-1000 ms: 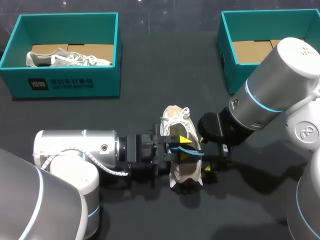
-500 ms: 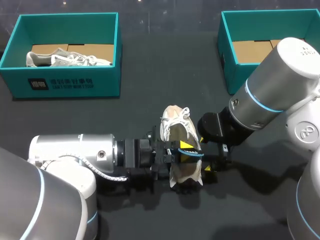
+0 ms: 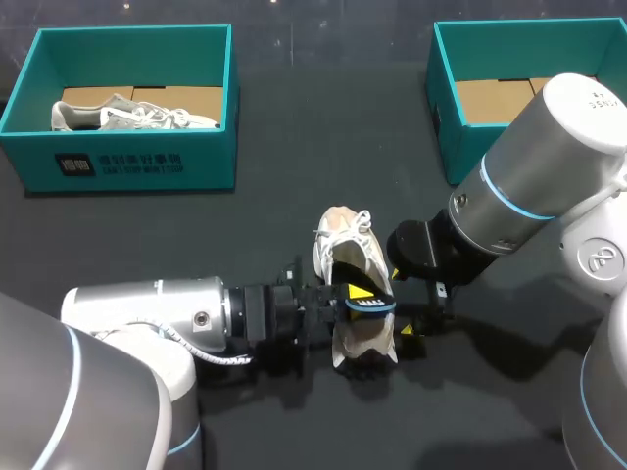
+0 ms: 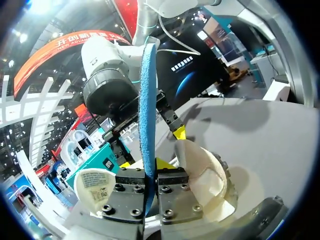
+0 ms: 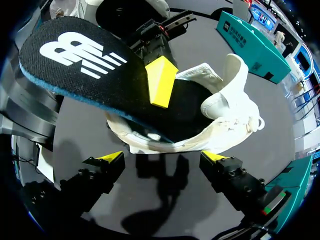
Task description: Take the shoe out of the shoebox, open the shoe tongue, remove and reinsert the insole, then place the shoe into the shoebox
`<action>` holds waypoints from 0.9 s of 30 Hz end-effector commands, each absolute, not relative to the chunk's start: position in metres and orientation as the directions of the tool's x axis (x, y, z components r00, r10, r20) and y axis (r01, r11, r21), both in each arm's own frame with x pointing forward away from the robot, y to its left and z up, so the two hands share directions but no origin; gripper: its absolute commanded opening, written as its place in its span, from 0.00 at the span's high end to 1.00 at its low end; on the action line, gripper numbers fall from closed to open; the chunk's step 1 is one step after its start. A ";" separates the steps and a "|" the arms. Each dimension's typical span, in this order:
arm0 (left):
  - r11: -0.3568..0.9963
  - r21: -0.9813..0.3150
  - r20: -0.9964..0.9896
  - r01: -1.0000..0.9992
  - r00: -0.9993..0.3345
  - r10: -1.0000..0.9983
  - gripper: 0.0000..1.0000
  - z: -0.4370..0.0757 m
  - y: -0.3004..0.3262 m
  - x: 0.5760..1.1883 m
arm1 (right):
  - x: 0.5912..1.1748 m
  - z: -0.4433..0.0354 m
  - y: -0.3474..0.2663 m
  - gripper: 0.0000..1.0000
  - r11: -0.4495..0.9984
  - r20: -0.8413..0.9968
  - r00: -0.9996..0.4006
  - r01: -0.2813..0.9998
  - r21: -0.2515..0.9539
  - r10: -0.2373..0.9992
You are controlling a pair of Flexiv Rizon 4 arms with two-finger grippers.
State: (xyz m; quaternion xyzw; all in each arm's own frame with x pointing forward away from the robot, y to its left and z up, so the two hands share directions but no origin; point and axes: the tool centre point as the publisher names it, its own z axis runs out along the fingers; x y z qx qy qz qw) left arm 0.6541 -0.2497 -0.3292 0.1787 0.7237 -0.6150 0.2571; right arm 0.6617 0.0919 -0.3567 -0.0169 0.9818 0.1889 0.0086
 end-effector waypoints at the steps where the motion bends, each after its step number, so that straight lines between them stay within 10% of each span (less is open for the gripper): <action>1: 0.199 -0.796 -0.594 0.572 -0.801 -0.073 1.00 -0.337 -0.257 0.663 | 0.661 -0.357 0.092 0.00 0.928 -0.025 -0.999 -0.036 0.370 -0.029; 16: 0.205 -0.823 -0.555 0.530 -0.826 -0.093 1.00 -0.341 -0.251 0.671 | 0.661 -0.357 0.092 0.00 0.928 -0.025 -0.999 -0.036 0.370 -0.029; 27: 0.190 -0.822 -0.557 0.536 -0.827 -0.078 0.77 -0.328 -0.248 0.662 | 0.661 -0.357 0.092 0.00 0.928 -0.025 -0.999 -0.036 0.370 -0.029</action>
